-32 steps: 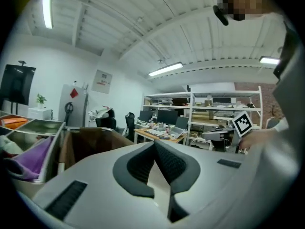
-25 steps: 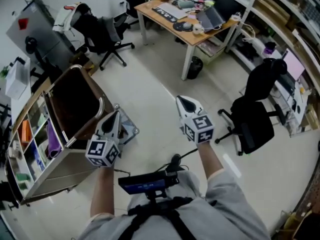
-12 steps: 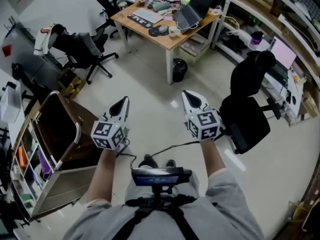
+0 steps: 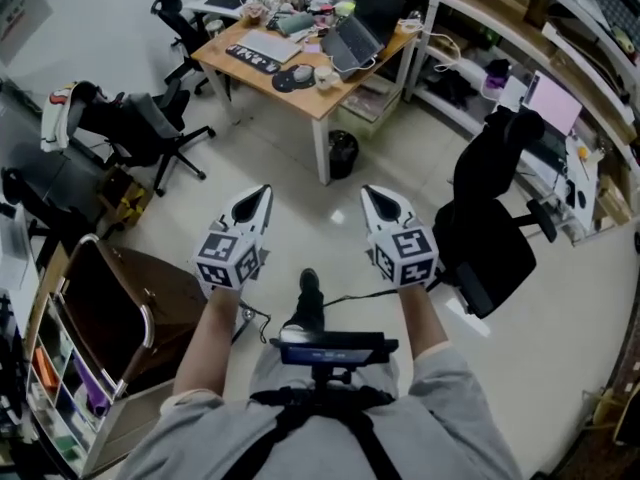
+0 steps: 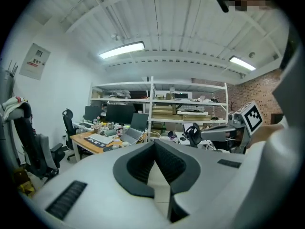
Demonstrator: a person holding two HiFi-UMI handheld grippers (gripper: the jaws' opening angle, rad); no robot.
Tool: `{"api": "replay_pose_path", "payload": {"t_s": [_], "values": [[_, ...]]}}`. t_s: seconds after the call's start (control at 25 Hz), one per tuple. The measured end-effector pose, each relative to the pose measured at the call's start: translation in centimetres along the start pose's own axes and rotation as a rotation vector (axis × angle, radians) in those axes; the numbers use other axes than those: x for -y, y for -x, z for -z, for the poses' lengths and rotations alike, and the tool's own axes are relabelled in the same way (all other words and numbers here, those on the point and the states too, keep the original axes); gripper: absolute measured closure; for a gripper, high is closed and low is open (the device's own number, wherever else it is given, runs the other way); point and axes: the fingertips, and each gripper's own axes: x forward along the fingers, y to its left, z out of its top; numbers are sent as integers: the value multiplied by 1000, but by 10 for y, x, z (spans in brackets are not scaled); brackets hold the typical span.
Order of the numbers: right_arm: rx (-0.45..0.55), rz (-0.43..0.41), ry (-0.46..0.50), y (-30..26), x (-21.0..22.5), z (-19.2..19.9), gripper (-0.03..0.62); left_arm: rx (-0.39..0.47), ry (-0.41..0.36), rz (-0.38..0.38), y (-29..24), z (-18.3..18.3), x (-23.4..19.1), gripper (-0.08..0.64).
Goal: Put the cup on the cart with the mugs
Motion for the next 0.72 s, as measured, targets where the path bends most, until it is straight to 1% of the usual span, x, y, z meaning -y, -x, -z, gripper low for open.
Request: {"api": "replay_pose_path", "payload": {"t_s": [0.2,0.32,0.56,0.72], "values": [[-21,22,-3,-70,21,-14,591,-4,26,42,-63,-6,-55,555],[-27,39,-5,-110,34,-27,591,-8,24,63,-97,-16,-85,555],[-37,54,-5,-184,49,-37,591,-7,9,90,-147,-30,-143,555],[-46,64,-8,-216,60,-43,591,-27,11,100,-177,-31,-170,555]]}}
